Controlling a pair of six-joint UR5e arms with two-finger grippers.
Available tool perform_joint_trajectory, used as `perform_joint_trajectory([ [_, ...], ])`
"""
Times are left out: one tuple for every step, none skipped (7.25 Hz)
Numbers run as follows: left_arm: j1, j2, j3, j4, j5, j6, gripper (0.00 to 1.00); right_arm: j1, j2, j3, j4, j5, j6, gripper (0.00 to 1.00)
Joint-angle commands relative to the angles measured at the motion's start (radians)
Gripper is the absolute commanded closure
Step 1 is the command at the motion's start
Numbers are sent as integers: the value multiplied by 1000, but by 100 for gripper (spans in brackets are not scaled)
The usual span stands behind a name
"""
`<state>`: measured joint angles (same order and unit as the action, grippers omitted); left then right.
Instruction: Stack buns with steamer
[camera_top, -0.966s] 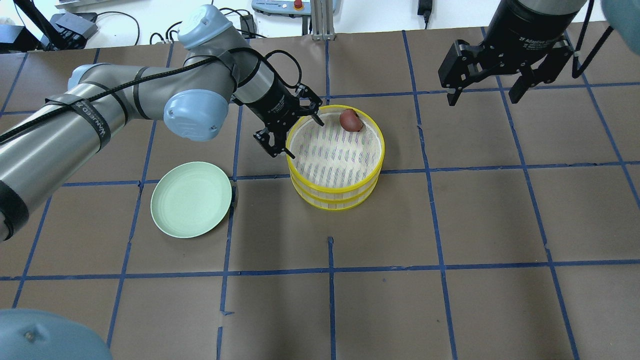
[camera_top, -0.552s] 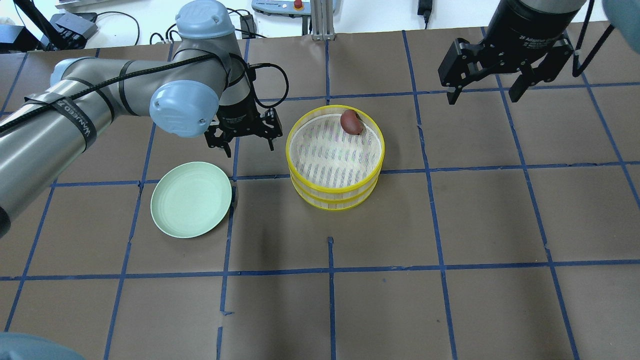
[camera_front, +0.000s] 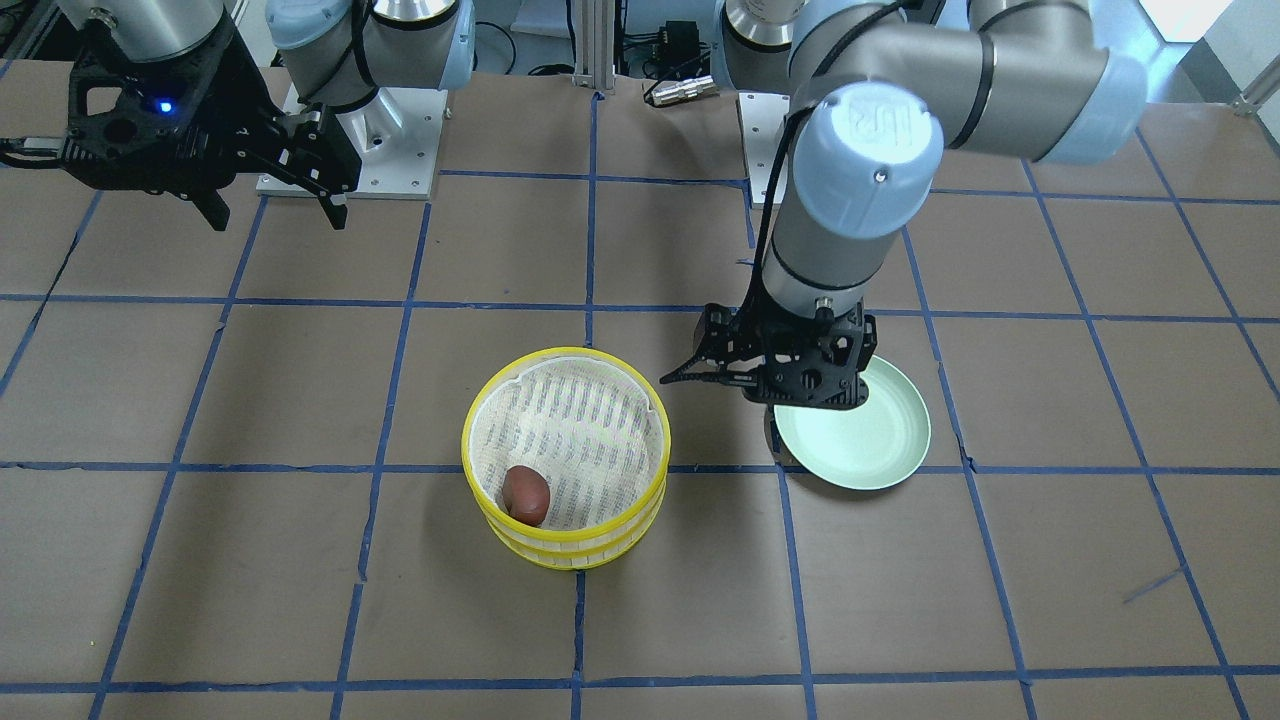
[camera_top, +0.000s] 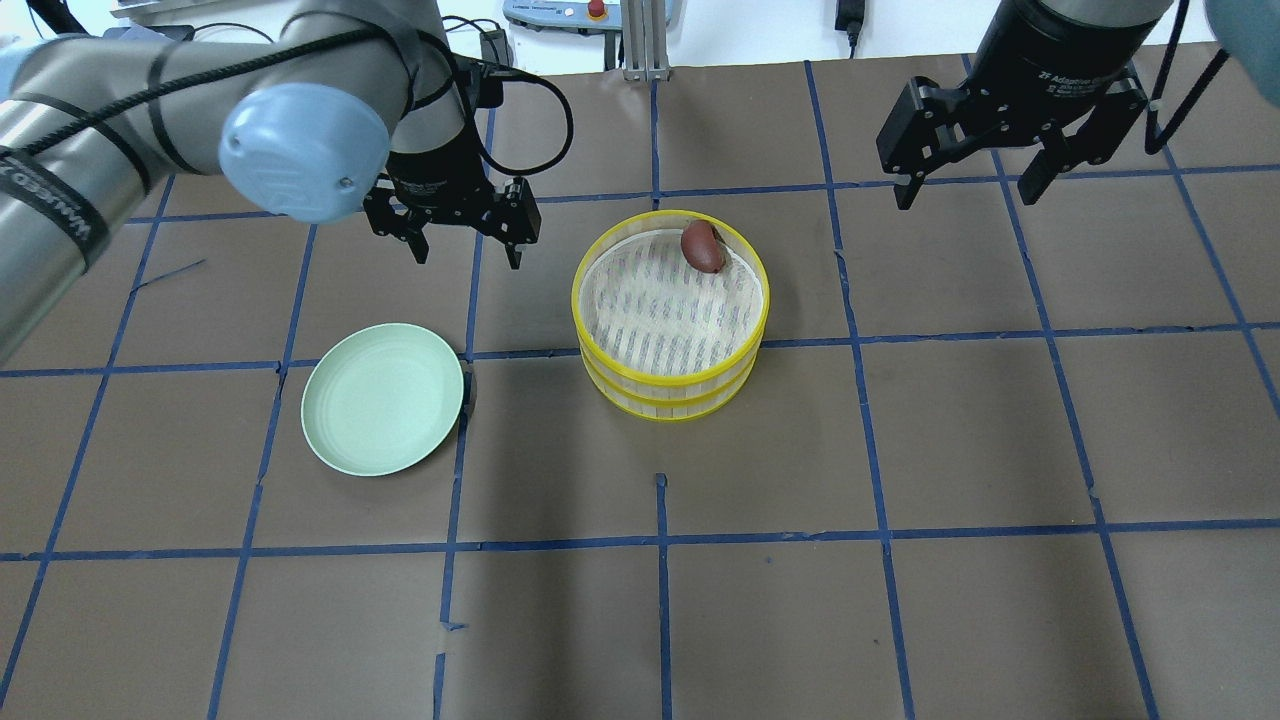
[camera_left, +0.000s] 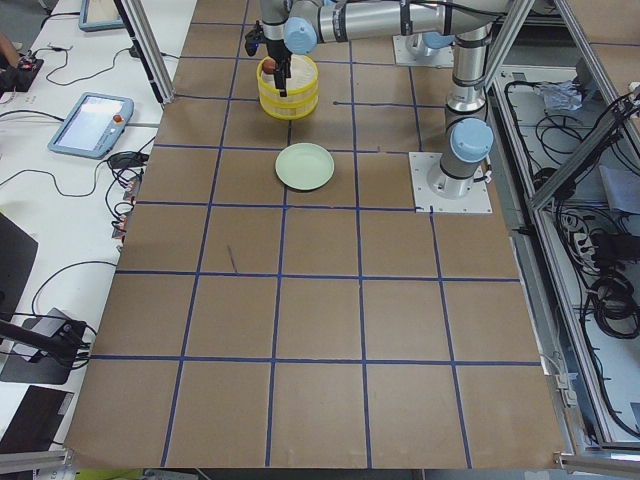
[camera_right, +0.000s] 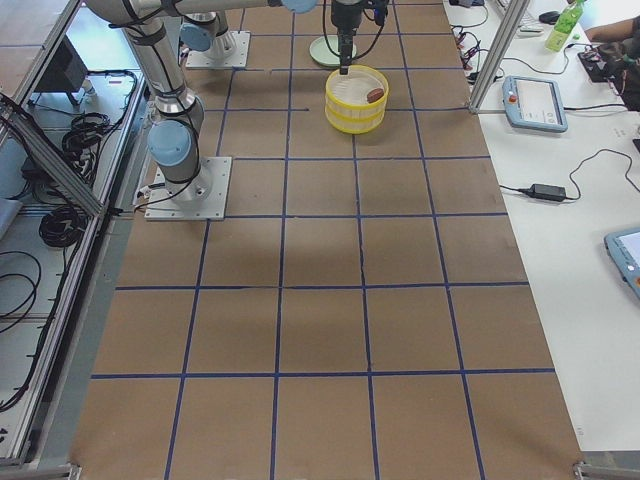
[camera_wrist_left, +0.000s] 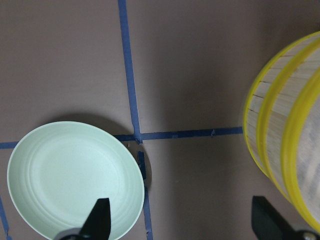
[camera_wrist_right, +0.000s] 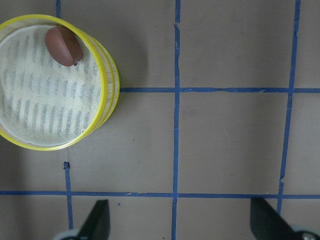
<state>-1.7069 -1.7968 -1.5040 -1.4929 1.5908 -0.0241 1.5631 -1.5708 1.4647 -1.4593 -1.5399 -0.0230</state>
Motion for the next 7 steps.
perform_joint_trajectory([
  [1, 179, 4, -122, -18, 62, 0, 0, 0, 0, -1, 0, 0, 0],
  [15, 212, -28, -110, -23, 65, 0, 0, 0, 0, -1, 1, 0, 0],
  [35, 220, -44, -90, -19, 87, 0, 0, 0, 0, -1, 1, 0, 0],
  [50, 226, -44, -89, -18, 110, 0, 0, 0, -1, -1, 1, 0, 0],
  [68, 228, -44, -75, -20, 184, 0, 0, 0, -1, -1, 1, 0, 0],
  [75, 232, -44, -63, -22, 184, 0, 0, 0, -1, -3, 1, 0, 0],
  [78, 235, -45, -64, -17, 182, 0, 0, 0, -1, -3, 1, 0, 0],
])
